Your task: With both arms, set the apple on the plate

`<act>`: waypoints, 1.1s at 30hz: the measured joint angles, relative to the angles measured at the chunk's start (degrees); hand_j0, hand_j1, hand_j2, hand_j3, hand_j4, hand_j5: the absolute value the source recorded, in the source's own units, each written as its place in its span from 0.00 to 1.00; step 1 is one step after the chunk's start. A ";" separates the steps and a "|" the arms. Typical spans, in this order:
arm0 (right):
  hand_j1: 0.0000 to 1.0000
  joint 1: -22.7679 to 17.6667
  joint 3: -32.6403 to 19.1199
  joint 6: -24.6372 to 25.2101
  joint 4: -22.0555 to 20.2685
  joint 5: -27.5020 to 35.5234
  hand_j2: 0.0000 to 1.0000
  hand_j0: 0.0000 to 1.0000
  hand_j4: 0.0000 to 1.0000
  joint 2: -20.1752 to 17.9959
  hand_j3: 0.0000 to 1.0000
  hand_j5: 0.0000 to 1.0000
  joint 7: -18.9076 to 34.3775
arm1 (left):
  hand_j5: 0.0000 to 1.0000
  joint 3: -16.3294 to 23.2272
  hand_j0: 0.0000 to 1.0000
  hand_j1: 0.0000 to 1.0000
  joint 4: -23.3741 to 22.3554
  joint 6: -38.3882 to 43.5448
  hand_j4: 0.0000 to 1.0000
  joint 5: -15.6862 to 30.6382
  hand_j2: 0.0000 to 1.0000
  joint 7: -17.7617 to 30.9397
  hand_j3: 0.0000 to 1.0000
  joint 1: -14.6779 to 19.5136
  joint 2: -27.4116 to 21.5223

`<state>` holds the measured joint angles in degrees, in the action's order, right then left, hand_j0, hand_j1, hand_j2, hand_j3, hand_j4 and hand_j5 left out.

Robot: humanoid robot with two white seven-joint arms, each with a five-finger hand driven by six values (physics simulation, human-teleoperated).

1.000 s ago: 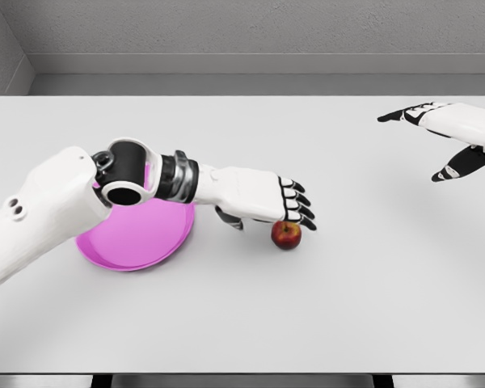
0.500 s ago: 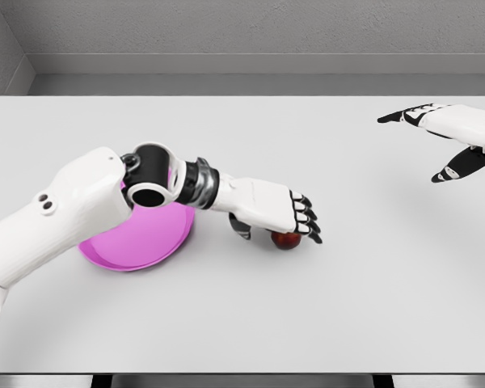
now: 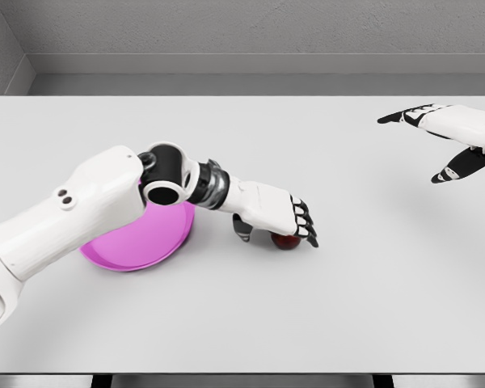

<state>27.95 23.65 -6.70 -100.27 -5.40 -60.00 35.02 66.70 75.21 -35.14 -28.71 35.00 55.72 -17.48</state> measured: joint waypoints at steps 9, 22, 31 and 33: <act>1.00 -0.09 0.00 0.02 -0.04 0.00 1.00 1.00 1.00 0.09 1.00 1.00 0.00 | 0.60 0.52 0.60 0.60 -0.49 0.07 0.60 -0.14 0.60 -0.03 0.60 0.26 0.33; 1.00 -0.09 0.00 0.00 -0.02 0.00 1.00 1.00 1.00 0.30 1.00 1.00 0.00 | 0.31 0.58 0.31 0.31 -0.47 0.15 0.31 -1.59 0.31 -0.13 0.31 0.26 0.32; 1.00 -0.09 0.00 0.01 0.01 0.00 1.00 1.00 1.00 0.31 1.00 1.00 0.00 | 0.10 -2.13 0.10 0.10 0.32 -0.03 0.10 0.84 0.10 -0.08 0.10 -0.44 -2.92; 1.00 -0.09 0.00 0.01 0.00 0.00 1.00 1.00 1.00 0.31 1.00 1.00 0.00 | 0.10 -3.70 0.10 0.10 0.55 -0.05 0.10 2.19 0.10 -0.16 0.10 -0.44 -4.74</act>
<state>27.86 23.65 -6.69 -100.27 -5.40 -59.69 35.02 63.00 75.76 -35.19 -26.52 34.83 55.28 -22.22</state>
